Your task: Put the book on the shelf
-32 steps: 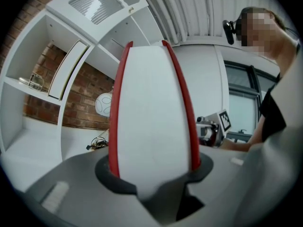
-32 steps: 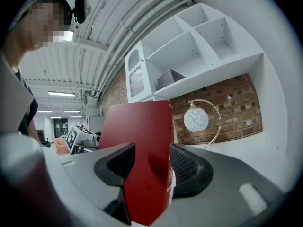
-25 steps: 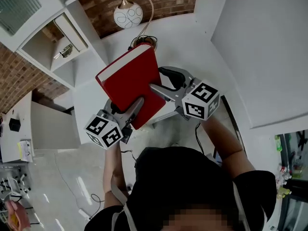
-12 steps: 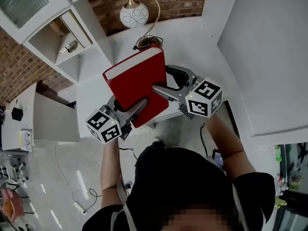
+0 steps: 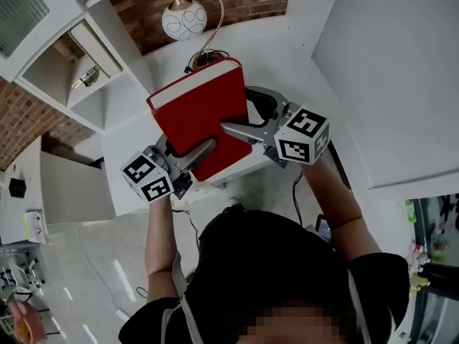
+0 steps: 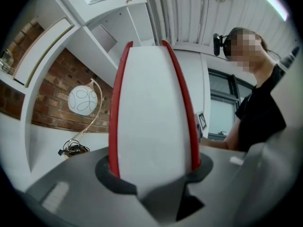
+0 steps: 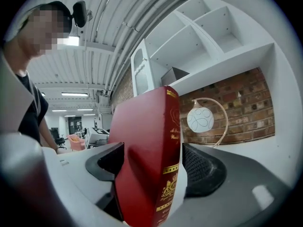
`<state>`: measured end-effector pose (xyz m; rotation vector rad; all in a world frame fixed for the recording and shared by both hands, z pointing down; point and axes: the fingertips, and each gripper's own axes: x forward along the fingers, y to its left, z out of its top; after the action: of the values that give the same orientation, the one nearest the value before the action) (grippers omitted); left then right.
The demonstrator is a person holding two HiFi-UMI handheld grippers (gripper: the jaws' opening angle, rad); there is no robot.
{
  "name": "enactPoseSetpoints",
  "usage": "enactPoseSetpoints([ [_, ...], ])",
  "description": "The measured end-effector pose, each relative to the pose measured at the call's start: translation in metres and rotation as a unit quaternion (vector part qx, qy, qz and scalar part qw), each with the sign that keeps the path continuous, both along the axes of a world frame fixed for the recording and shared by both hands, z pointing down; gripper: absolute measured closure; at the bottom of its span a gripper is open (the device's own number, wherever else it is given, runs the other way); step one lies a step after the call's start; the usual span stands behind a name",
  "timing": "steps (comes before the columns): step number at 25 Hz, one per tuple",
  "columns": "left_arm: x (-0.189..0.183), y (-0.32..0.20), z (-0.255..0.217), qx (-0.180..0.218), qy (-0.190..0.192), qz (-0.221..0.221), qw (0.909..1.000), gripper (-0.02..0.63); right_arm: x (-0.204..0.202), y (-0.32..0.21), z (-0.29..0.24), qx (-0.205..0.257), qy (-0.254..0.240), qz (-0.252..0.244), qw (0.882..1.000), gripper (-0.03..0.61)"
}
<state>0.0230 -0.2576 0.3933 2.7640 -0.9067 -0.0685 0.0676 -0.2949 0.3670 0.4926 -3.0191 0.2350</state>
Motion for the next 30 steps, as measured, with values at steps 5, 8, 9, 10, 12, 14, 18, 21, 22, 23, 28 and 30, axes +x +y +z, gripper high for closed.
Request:
enactPoseSetpoints([
  [5,-0.015,-0.011,0.001,-0.006,0.011,0.023,0.9996,0.386,-0.017,-0.005,0.004,0.007,0.015,-0.039,0.999,0.178],
  [8,-0.019,-0.013,0.001,0.007,0.005,0.057,0.9983,0.385,-0.031,-0.011,0.009,-0.003,0.013,-0.049,0.999,0.178],
  [9,-0.019,-0.012,0.002,0.01,0.0,0.068,0.9976,0.385,-0.035,-0.011,0.011,-0.006,0.012,-0.054,0.998,0.172],
  [10,-0.02,-0.012,0.004,0.013,-0.004,0.079,0.9968,0.385,-0.039,-0.01,0.013,-0.007,0.011,-0.061,0.998,0.172],
  [12,-0.021,-0.012,0.007,0.012,-0.003,0.1,0.9949,0.385,-0.044,-0.008,0.014,-0.004,0.014,-0.074,0.997,0.172],
  [14,-0.022,-0.011,0.01,0.008,0.001,0.124,0.9923,0.384,-0.049,-0.007,0.012,0.0,0.011,-0.085,0.996,0.172],
  [18,-0.016,-0.009,0.017,0.008,0.002,0.164,0.9864,0.383,-0.048,-0.002,0.009,-0.002,-0.004,-0.119,0.993,0.2],
  [21,-0.011,-0.004,0.019,0.011,0.004,0.182,0.9831,0.383,-0.047,0.007,0.011,-0.009,-0.008,-0.162,0.987,0.216],
  [22,-0.011,-0.004,0.018,0.013,0.004,0.185,0.9827,0.383,-0.047,0.009,0.011,-0.009,-0.007,-0.174,0.985,0.229],
  [23,-0.01,-0.005,0.017,0.015,0.005,0.185,0.9826,0.382,-0.047,0.011,0.011,-0.008,-0.004,-0.183,0.983,0.244],
  [28,0.002,-0.005,0.011,0.024,0.013,0.19,0.9814,0.382,-0.033,0.02,0.006,0.002,0.012,-0.237,0.971,0.307],
  [30,0.009,-0.005,0.009,0.027,0.019,0.193,0.9806,0.38,-0.025,0.022,0.003,0.002,0.011,-0.257,0.966,0.322],
])
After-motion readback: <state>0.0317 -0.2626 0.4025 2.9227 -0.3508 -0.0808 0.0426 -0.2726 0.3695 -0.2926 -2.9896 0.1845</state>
